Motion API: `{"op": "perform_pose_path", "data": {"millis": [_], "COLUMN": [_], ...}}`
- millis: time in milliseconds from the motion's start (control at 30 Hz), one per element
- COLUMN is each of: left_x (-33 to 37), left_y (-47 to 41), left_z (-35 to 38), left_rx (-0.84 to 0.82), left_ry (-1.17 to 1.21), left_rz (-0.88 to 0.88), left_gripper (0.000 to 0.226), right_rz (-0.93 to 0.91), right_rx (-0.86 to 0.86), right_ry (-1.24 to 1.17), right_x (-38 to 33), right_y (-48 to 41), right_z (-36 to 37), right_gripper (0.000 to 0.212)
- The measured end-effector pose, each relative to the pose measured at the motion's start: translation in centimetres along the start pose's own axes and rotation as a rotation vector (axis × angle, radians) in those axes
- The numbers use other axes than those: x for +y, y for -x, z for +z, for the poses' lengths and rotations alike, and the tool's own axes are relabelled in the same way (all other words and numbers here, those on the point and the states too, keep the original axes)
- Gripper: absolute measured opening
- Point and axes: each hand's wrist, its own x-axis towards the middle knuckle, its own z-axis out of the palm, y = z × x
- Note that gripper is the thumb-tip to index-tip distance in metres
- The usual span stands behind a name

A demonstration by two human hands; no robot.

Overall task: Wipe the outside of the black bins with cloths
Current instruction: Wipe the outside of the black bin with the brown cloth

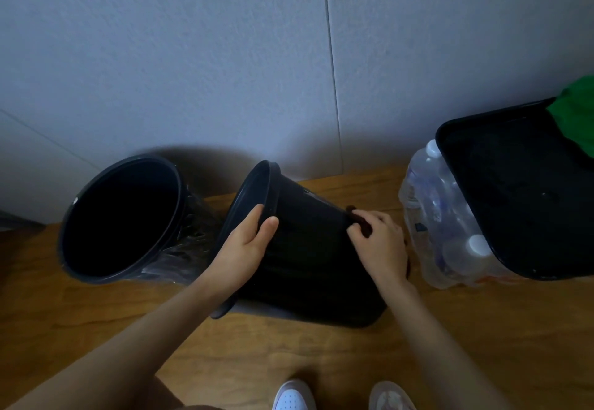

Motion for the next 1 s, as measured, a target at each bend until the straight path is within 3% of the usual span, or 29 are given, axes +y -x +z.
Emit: {"op": "perform_pose_path", "data": {"millis": [67,167,300,400,467,800,1000], "left_x": [0.2,0.2,0.1,0.2,0.4,1.6,1.2], "left_y": [0.3,-1.5,-3.4,-4.0,-4.1,-2.6,-2.2], "left_z": [-0.4,-0.7,-1.9,-1.8,-1.7,-1.8,-1.3], "left_rx": [-0.026,-0.022,0.093,0.033,-0.017,-0.048,-0.071], "left_ry": [0.085,0.143,0.277,0.346,0.313,0.369,0.266], "left_rz": [-0.01,-0.159,-0.331,-0.522,-0.571,-0.359,-0.276], "left_gripper": [0.027,0.032,0.015,0.05,0.057,0.024,0.023], "right_rz": [-0.022,-0.055,-0.076,-0.099,-0.105,-0.091,-0.03], "right_rx": [0.054,0.091,0.111,0.104,0.097,0.185,0.069], "right_ry": [-0.003,-0.022,-0.038,-0.035,-0.038,-0.172,-0.302], "right_x": [0.5,0.2,0.1,0.2,0.3,-0.6,-2.0], "right_y": [0.4,0.7,0.7,1.0,1.2,3.6,5.1], "right_z": [0.2,0.7,0.8,1.1,1.0,0.0,0.2], "right_gripper": [0.035,0.036,0.036,0.036,0.037,0.034,0.047]}}
